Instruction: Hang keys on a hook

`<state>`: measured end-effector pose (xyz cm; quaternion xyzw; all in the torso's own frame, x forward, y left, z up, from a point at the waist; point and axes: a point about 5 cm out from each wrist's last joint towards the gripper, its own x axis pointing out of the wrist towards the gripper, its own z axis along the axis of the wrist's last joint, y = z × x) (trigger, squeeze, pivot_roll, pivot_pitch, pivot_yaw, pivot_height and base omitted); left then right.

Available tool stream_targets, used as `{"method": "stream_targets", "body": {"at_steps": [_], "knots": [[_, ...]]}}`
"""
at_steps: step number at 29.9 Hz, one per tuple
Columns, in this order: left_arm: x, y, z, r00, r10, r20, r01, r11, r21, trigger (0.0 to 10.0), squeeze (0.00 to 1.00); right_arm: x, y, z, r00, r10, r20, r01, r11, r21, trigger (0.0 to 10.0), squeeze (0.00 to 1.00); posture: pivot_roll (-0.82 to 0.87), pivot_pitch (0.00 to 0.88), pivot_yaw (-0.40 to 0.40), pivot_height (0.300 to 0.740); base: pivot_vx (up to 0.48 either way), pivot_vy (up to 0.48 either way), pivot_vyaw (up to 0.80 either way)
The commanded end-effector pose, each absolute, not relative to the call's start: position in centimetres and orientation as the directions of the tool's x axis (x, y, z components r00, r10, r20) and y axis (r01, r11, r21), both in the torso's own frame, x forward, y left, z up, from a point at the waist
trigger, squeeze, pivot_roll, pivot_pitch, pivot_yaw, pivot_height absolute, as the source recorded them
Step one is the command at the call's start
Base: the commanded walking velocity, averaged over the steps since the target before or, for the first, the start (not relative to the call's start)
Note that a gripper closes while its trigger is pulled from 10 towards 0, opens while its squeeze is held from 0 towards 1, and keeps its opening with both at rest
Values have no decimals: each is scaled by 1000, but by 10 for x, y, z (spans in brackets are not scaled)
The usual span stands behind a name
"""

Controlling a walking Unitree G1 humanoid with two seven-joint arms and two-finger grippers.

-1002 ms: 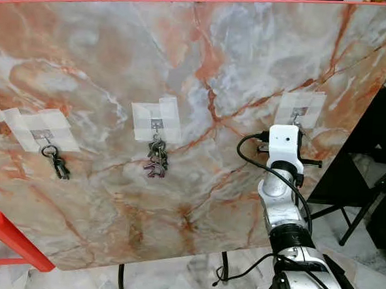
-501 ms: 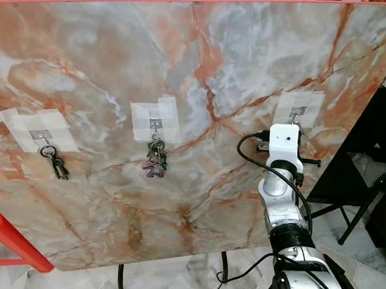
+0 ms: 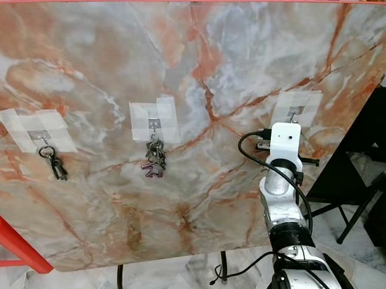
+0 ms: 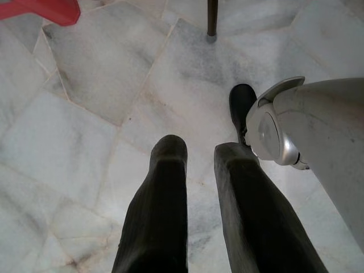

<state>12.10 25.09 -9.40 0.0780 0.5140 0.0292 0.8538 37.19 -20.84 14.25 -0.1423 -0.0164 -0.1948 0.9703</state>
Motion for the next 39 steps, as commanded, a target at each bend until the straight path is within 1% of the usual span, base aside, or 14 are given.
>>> {"method": "stream_targets", "body": {"at_steps": [1, 4, 5, 8, 10, 11, 17, 20, 28, 31, 33, 34, 39], "knots": [[121, 252, -94, 470, 131, -873, 24, 987, 161, 10000, 0, 379, -197, 151, 948, -307, 82, 318, 922, -223, 10000, 0, 78, 0, -10, 730, 0, 0, 0], [121, 252, -94, 470, 131, -873, 23, 987, 161, 10000, 0, 380, -195, 153, 957, -279, 79, 290, 928, -232, 10000, 0, 75, 0, -9, 730, 0, 0, 0], [121, 252, -94, 470, 131, -873, 24, 987, 161, 10000, 0, 382, -192, 153, 968, -241, 68, 250, 939, -235, 10000, 0, 75, 0, -9, 730, 0, 0, 0], [121, 252, -94, 470, 131, -873, 24, 987, 161, 10000, 0, 383, -187, 152, 981, -186, 49, 192, 948, -255, 10000, 0, 74, 0, -9, 730, 0, 0, 0], [121, 252, -94, 470, 131, -873, 24, 987, 161, 10000, 0, 383, -182, 150, 991, -133, 26, 135, 958, -251, 10000, 0, 74, 0, -9, 730, 0, 0, 0], [121, 252, -94, 470, 130, -873, 25, 987, 161, 10000, 0, 384, -174, 147, 999, -53, -11, 48, 965, -258, 10000, 0, 73, 0, -8, 730, 0, 0, 0], [121, 253, -94, 470, 132, -873, 24, 986, 162, 10000, 0, 382, -160, 142, 989, 118, -93, -139, 953, -269, 10000, 0, 73, 0, -9, 730, 0, 0, 0], [120, 253, -94, 470, 132, -873, 23, 987, 162, 10000, 0, 381, -160, 144, 981, 158, -109, -182, 949, -257, 10000, 0, 70, 0, -9, 730, 0, 0, 0], [121, 253, -93, 472, 131, -872, 26, 986, 162, 10000, 0, 382, -168, 152, 979, 168, -113, -191, 950, -247, 10000, 0, 67, 0, -7, 730, 0, 0, 0], [121, 253, -93, 473, 132, -871, 24, 986, 162, 10000, 0, 382, -173, 156, 987, 132, -92, -150, 960, -235, 10000, 0, 68, 0, -7, 730, 0, 0, 0], [120, 253, -93, 473, 132, -871, 23, 987, 162, 10000, 0, 383, -176, 164, 993, 111, -31, -115, 969, -219, 10000, 0, 68, 0, -6, 730, 0, 0, 0], [120, 253, -93, 473, 132, -871, 23, 987, 161, 10000, 0, 383, -178, 173, 995, 93, 32, -84, 974, -212, 10000, 0, 67, 0, -6, 730, 0, 0, 0], [120, 253, -94, 472, 131, -872, 24, 987, 161, 10000, 0, 381, -177, 182, 991, 87, 102, -67, 981, -180, 10000, 0, 67, 0, -6, 730, 0, 0, 0]]}}
